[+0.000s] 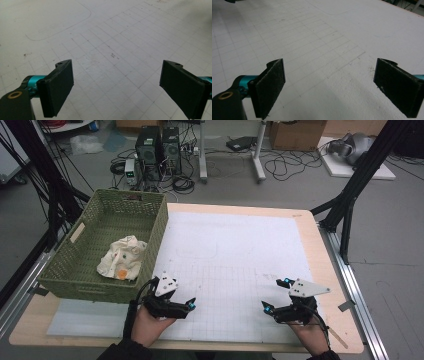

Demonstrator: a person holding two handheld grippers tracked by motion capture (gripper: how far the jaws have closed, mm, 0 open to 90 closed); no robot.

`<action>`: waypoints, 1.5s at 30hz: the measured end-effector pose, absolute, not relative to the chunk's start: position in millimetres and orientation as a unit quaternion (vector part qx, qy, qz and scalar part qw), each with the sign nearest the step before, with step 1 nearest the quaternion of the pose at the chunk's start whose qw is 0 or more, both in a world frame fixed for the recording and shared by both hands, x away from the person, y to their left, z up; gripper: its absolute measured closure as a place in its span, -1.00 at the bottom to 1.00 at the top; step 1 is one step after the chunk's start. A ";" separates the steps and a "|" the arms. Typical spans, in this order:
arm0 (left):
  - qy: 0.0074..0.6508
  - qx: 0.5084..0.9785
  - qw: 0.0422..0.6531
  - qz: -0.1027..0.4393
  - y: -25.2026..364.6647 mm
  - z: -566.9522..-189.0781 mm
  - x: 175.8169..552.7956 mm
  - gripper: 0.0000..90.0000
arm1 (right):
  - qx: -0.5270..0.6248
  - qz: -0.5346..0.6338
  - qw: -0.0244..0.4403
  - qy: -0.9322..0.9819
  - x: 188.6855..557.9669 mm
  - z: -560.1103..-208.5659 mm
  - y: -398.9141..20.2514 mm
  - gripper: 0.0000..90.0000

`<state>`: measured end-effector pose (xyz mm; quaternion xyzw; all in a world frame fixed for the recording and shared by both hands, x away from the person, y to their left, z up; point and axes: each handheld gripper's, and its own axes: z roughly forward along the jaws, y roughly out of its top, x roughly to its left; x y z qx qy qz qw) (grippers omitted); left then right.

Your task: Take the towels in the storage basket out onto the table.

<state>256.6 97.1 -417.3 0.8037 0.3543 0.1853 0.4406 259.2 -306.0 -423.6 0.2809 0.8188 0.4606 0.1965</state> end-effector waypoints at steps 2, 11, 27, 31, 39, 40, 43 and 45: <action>0.355 0.804 0.441 0.185 97.1 -417.1 256.4 -0.73 | 0.282 0.461 0.195 0.818 258.6 -423.5 -306.0 -0.79; 0.356 0.803 0.447 0.173 97.1 -415.3 255.5 -0.72 | 0.282 0.461 0.195 0.819 257.2 -422.7 -304.1 -0.79; 0.349 0.799 0.465 0.152 91.1 -407.5 254.4 -0.65 | 0.283 0.460 0.196 0.818 256.1 -422.3 -305.3 -0.79; 0.340 0.801 0.473 0.140 87.4 -403.2 255.1 -0.62 | 0.282 0.463 0.197 0.817 256.2 -422.0 -306.4 -0.79; 0.333 0.798 0.493 0.100 84.4 -395.1 260.9 -0.54 | 0.289 0.470 0.194 0.812 258.0 -421.6 -309.5 -0.79; 0.332 0.797 0.497 0.094 84.3 -393.8 261.5 -0.52 | 0.289 0.470 0.193 0.811 258.3 -421.6 -309.7 -0.79; 0.330 0.791 0.509 0.075 85.4 -387.2 264.6 -0.52 | 0.293 0.471 0.191 0.810 259.0 -421.4 -310.2 -0.79; 0.329 0.790 0.513 0.069 85.9 -385.2 265.4 -0.52 | 0.291 0.472 0.192 0.810 259.6 -421.5 -310.5 -0.79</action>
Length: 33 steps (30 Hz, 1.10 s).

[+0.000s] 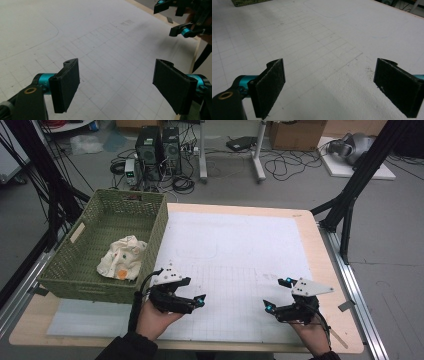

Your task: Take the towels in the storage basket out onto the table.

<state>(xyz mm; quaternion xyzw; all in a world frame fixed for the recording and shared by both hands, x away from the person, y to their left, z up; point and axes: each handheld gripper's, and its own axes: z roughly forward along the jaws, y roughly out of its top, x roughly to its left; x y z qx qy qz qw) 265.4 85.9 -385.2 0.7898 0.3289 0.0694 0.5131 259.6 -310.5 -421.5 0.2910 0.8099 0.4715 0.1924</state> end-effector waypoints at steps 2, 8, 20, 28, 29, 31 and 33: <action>0.326 0.788 0.520 0.057 86.8 -378.6 267.1 -0.52 | 0.293 0.473 0.191 0.809 260.2 -421.4 -310.9 -0.79; 0.321 0.783 0.531 0.034 89.3 -364.6 271.7 -0.52 | 0.293 0.475 0.191 0.808 261.2 -421.0 -311.3 -0.79; 0.320 0.776 0.544 0.003 94.3 -346.7 276.6 -0.52 | 0.297 0.483 0.192 0.801 263.3 -419.3 -314.2 -0.79; 0.319 0.774 0.548 -0.013 102.8 -336.8 284.3 -0.51 | 0.298 0.484 0.191 0.800 262.9 -418.6 -314.2 -0.79; 0.320 0.773 0.547 -0.018 103.9 -336.0 285.5 -0.51 | 0.297 0.484 0.194 0.800 263.1 -418.5 -314.2 -0.79; 0.320 0.772 0.548 -0.024 106.7 -334.6 288.5 -0.50 | 0.297 0.485 0.194 0.799 263.0 -418.1 -314.4 -0.79; 0.322 0.771 0.548 -0.028 109.1 -333.0 291.3 -0.50 | 0.296 0.484 0.195 0.800 263.0 -418.0 -314.9 -0.79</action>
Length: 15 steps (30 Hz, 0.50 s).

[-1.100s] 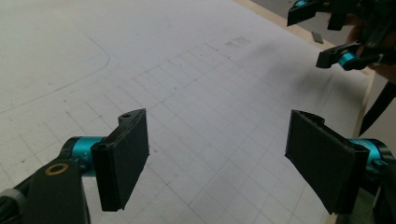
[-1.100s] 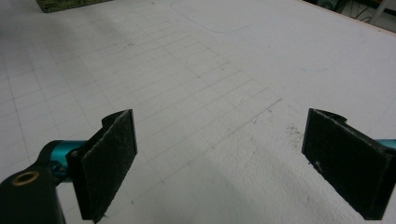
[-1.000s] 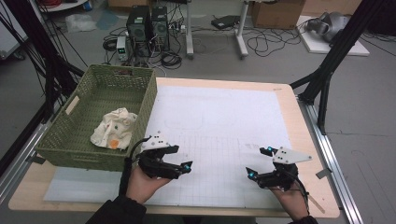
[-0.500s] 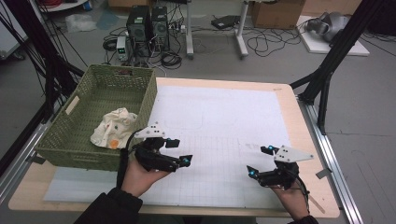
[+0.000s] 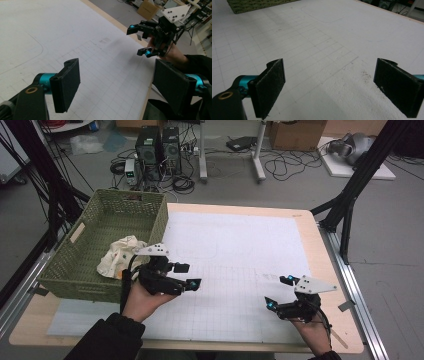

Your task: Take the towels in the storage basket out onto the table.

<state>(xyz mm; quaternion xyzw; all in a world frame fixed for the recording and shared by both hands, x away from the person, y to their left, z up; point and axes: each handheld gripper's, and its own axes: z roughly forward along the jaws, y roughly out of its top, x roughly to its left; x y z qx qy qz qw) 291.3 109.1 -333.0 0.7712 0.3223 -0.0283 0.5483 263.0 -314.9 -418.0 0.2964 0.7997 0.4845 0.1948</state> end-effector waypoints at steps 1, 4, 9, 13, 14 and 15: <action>0.322 0.771 0.548 -0.028 109.1 -333.0 291.3 -0.50 | 0.298 0.484 0.193 0.800 262.7 -418.0 -315.0 -0.79; 0.325 0.768 0.551 -0.033 112.5 -328.4 295.6 -0.49 | 0.299 0.484 0.193 0.800 262.9 -418.1 -315.1 -0.79; 0.325 0.764 0.556 -0.046 115.5 -323.6 301.8 -0.48 | 0.296 0.484 0.194 0.800 263.6 -418.0 -315.2 -0.79; 0.342 0.750 0.563 -0.057 124.8 -322.8 310.6 -0.47 | 0.298 0.485 0.193 0.799 263.4 -417.9 -315.4 -0.79; 0.342 0.750 0.563 -0.057 124.8 -322.8 310.6 -0.47 | 0.298 0.486 0.193 0.799 263.3 -417.7 -315.4 -0.79; 0.345 0.746 0.566 -0.060 127.2 -322.7 312.0 -0.47 | 0.298 0.486 0.193 0.799 263.2 -417.6 -315.5 -0.79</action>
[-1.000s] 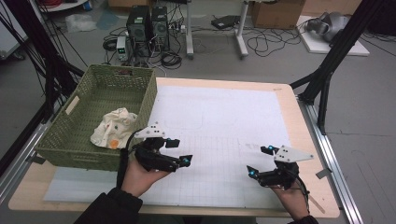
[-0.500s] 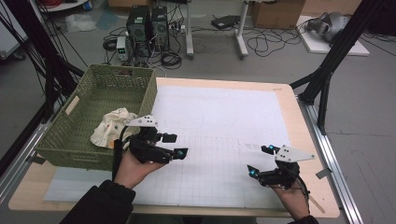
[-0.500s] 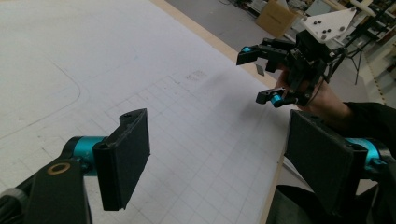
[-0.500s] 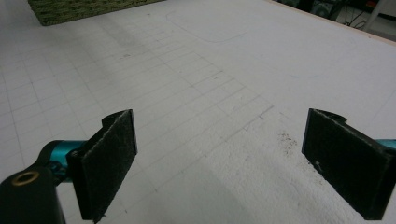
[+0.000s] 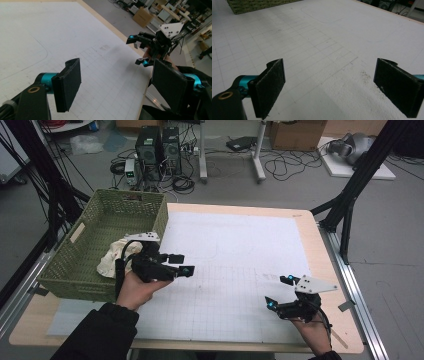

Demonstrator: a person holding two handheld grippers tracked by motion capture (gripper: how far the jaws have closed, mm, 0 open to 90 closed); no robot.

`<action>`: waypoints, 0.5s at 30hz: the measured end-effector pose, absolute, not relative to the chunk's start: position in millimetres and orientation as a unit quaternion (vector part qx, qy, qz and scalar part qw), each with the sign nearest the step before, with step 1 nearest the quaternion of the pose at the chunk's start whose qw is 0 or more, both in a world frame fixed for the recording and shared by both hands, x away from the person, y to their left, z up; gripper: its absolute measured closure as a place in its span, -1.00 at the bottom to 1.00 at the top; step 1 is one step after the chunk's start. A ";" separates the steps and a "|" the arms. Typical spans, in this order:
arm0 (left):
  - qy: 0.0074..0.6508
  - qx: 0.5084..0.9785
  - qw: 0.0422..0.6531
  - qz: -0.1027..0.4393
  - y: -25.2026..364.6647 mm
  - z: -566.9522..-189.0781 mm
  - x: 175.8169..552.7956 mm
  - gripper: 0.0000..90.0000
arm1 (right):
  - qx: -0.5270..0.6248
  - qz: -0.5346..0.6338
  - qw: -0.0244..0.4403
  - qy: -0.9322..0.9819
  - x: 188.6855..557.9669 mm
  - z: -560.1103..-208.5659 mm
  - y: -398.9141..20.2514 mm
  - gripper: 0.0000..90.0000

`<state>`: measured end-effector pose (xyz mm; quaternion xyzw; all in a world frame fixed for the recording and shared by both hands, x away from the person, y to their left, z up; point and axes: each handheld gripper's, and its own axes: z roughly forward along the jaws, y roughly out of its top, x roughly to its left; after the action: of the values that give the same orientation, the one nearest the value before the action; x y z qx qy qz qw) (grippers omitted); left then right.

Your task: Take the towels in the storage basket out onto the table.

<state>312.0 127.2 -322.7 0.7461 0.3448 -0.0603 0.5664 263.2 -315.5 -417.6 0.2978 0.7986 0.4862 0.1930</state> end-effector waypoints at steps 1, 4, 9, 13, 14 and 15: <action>0.347 0.744 0.567 -0.059 129.1 -322.4 312.9 -0.46 | 0.298 0.486 0.193 0.798 263.2 -417.4 -315.6 -0.79; 0.352 0.744 0.565 -0.066 134.1 -321.2 318.0 -0.46 | 0.298 0.487 0.194 0.798 264.1 -417.5 -315.6 -0.79; 0.362 0.738 0.565 -0.069 141.0 -317.5 324.2 -0.45 | 0.296 0.487 0.195 0.798 264.5 -417.0 -315.3 -0.79; 0.369 0.733 0.567 -0.071 148.8 -313.3 330.0 -0.45 | 0.295 0.488 0.195 0.798 264.8 -417.0 -315.9 -0.79; 0.369 0.733 0.567 -0.071 148.8 -313.3 330.0 -0.45 | 0.296 0.489 0.194 0.797 264.7 -416.9 -315.6 -0.79; 0.372 0.729 0.570 -0.073 150.9 -312.3 331.5 -0.45 | 0.296 0.489 0.194 0.797 264.6 -416.9 -315.5 -0.79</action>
<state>331.5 150.9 -312.3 0.7289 0.3717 -0.0731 0.5703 264.6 -315.5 -416.9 0.2960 0.7972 0.4889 0.1944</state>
